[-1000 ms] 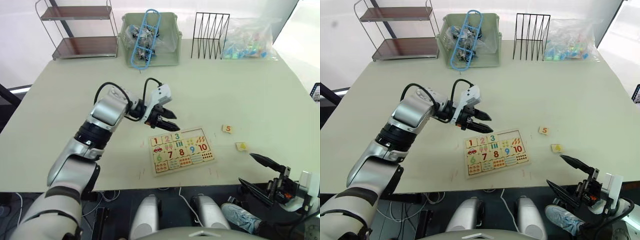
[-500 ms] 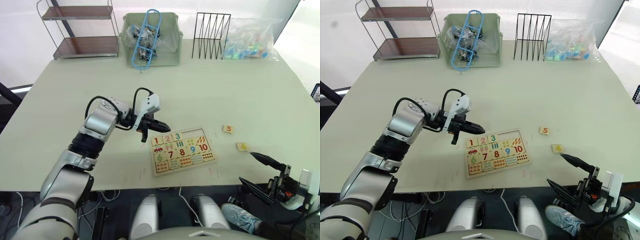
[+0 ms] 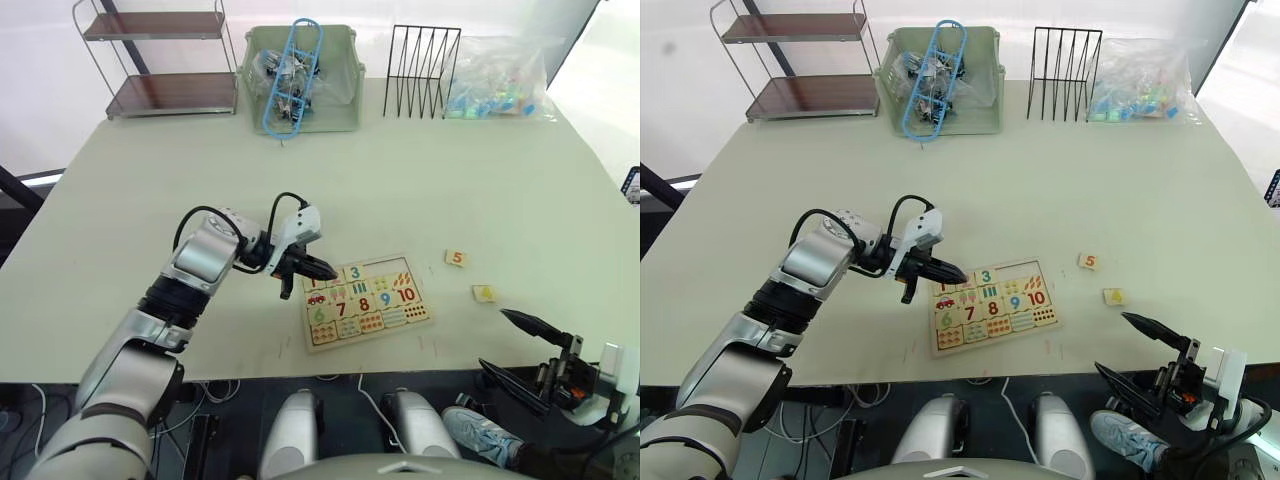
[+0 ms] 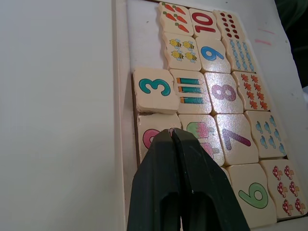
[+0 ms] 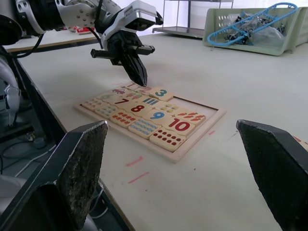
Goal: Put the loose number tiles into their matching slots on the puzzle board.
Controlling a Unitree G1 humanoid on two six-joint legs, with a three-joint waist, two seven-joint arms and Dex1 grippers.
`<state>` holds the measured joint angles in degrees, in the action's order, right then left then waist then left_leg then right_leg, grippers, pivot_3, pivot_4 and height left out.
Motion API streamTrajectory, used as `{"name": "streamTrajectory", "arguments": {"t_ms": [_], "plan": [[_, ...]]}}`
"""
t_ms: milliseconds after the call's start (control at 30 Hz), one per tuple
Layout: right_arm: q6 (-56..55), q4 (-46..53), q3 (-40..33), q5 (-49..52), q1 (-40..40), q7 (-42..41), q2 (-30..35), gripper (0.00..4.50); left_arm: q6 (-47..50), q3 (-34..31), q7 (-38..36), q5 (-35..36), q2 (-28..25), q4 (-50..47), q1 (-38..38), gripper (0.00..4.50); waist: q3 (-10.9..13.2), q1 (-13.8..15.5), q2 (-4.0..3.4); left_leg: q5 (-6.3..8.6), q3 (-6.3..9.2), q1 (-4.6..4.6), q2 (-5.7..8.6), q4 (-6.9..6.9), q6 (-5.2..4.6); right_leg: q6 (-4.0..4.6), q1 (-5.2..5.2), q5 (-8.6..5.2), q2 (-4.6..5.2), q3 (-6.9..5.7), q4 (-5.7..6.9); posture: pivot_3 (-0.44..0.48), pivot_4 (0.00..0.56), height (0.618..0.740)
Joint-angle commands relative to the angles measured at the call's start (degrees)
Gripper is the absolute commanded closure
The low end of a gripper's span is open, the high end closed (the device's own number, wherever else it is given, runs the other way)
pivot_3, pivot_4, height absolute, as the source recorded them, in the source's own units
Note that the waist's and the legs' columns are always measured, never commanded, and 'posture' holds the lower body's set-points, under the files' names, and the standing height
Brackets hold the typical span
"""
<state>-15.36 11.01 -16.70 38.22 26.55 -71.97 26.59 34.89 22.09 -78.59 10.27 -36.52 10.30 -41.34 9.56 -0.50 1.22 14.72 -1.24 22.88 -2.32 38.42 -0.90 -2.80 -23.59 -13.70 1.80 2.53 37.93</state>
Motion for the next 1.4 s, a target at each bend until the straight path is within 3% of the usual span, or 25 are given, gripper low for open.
{"name": "streamTrajectory", "arguments": {"t_ms": [33,1400], "plan": [[-1.17,1.10,-1.55,0.81,0.50,0.04,-0.04,0.00,0.47,-0.14,0.41,0.14,0.32,-1.96,0.16,4.43,0.00,-0.03,0.00,0.00,0.00,0.00,0.00,0.00,0.00,0.00,0.00,0.00,0.00,0.00,0.00,0.000,0.150,0.740],[-0.72,3.36,-1.59,0.85,1.65,1.84,0.49,0.00,0.58,0.86,0.50,-1.08,3.06,-0.90,-1.18,4.43,0.00,-0.08,0.00,0.00,0.00,0.00,0.00,0.00,0.00,0.00,0.00,0.00,-0.01,0.00,0.00,0.000,0.150,0.740]]}}
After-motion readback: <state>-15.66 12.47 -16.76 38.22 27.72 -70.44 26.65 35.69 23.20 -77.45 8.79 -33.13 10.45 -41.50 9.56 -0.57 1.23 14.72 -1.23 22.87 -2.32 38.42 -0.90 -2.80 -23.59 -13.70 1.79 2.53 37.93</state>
